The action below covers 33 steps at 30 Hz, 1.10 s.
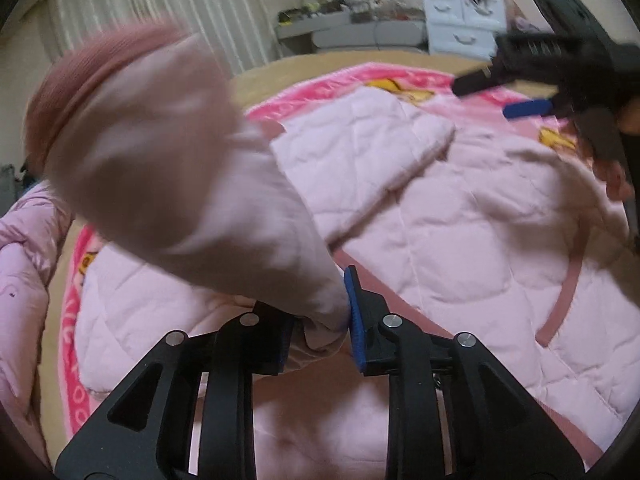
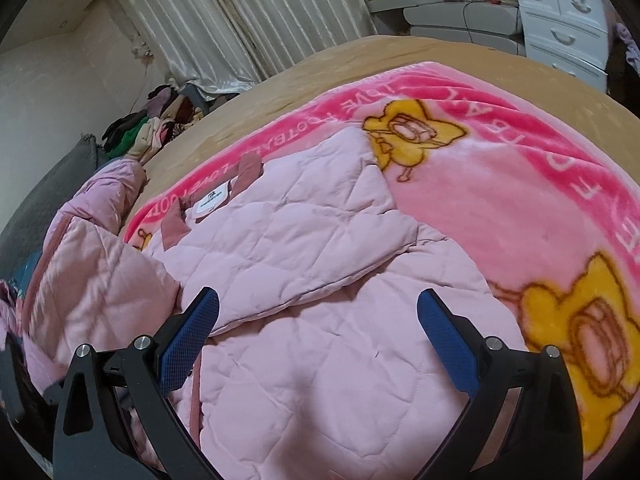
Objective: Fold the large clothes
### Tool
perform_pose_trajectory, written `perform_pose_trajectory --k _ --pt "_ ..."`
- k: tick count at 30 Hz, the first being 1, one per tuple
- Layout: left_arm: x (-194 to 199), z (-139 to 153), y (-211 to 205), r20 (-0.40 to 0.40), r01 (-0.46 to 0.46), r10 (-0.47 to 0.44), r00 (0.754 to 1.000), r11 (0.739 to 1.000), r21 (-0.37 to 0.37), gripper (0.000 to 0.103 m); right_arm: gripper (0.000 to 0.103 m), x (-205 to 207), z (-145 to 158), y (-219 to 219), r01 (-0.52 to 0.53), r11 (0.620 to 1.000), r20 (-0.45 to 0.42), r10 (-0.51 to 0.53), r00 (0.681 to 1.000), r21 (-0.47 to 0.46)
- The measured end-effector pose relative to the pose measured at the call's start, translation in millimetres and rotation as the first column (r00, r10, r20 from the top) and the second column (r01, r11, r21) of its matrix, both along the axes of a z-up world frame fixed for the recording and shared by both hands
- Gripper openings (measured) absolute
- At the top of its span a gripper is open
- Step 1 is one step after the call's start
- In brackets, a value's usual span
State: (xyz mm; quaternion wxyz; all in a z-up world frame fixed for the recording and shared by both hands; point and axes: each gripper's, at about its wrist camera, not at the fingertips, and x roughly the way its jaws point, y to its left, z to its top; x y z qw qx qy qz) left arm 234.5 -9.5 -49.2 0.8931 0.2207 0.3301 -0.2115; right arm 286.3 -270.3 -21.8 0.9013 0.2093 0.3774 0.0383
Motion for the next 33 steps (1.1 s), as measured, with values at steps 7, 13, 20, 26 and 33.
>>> perform_pose_trajectory --k 7,13,20,26,33 --pt "-4 -2 -3 -0.038 0.039 -0.041 0.998 0.999 -0.034 0.024 0.099 -1 3 -2 0.003 1.0 0.004 -0.003 1.0 0.004" --pt "1 3 2 -0.139 0.04 -0.052 0.989 0.996 -0.085 0.049 0.099 2 2 6 -0.035 0.999 -0.014 0.035 0.999 0.029" --pt "-7 46 22 -0.138 0.043 -0.073 0.988 0.977 -0.207 0.093 0.099 9 -9 22 -0.086 0.99 -0.069 0.094 0.993 0.116" --pt "23 52 71 -0.148 -0.198 0.167 0.975 0.955 -0.223 0.094 0.099 18 -31 34 -0.114 0.965 -0.137 0.149 0.979 0.236" --pt "46 59 152 -0.186 -0.46 0.422 0.887 0.835 -0.303 0.094 0.079 27 -45 46 -0.114 0.952 -0.149 0.161 0.976 0.284"
